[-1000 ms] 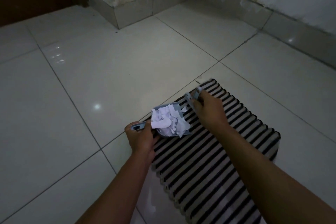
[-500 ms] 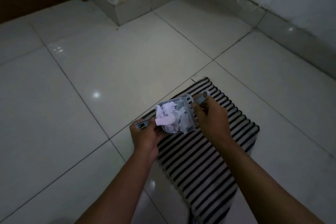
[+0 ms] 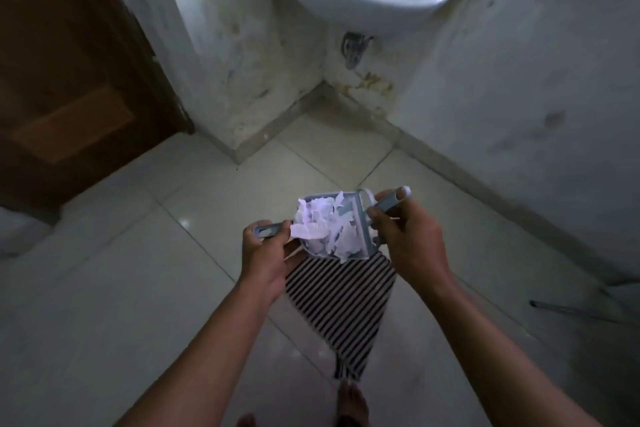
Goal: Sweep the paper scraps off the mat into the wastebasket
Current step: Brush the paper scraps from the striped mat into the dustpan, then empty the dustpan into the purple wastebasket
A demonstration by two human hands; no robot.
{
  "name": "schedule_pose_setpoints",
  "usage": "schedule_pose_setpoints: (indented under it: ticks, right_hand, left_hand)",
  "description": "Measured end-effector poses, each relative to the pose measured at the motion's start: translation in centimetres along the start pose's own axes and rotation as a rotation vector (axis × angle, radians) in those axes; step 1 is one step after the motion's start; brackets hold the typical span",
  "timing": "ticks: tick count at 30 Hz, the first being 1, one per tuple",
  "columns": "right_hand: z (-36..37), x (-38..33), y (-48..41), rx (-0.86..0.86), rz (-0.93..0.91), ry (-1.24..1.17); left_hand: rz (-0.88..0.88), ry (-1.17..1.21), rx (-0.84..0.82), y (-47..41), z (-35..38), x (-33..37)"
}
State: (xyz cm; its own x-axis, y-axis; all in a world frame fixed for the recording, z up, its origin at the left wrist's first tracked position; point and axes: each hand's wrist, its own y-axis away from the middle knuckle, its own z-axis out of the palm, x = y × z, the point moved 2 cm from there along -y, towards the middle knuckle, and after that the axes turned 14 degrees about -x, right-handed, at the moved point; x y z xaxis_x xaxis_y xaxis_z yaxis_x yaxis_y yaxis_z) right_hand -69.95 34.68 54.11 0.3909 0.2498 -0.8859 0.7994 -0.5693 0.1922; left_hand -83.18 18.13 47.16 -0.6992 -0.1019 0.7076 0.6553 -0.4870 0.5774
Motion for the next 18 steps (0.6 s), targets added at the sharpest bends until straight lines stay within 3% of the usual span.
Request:
schedule_pose_setpoints:
  ticks: [4, 9, 18]
  right_hand:
    - [-3.9, -11.0, 6.7, 0.100, 0.053, -0.025]
    - [-5.0, -19.6, 15.9, 0.316, 0.064, -0.022]
    - [-6.0, -23.3, 35.9, 0.756, 0.113, 0.055]
  left_hand:
    - [-0.011, -0.047, -0.052, 9.1, 3.8, 8.3]
    - [0.007, -0.149, -0.212, 17.7, 5.7, 14.3]
    - [-0.101, -0.397, -0.610, 30.5, 8.2, 12.6]
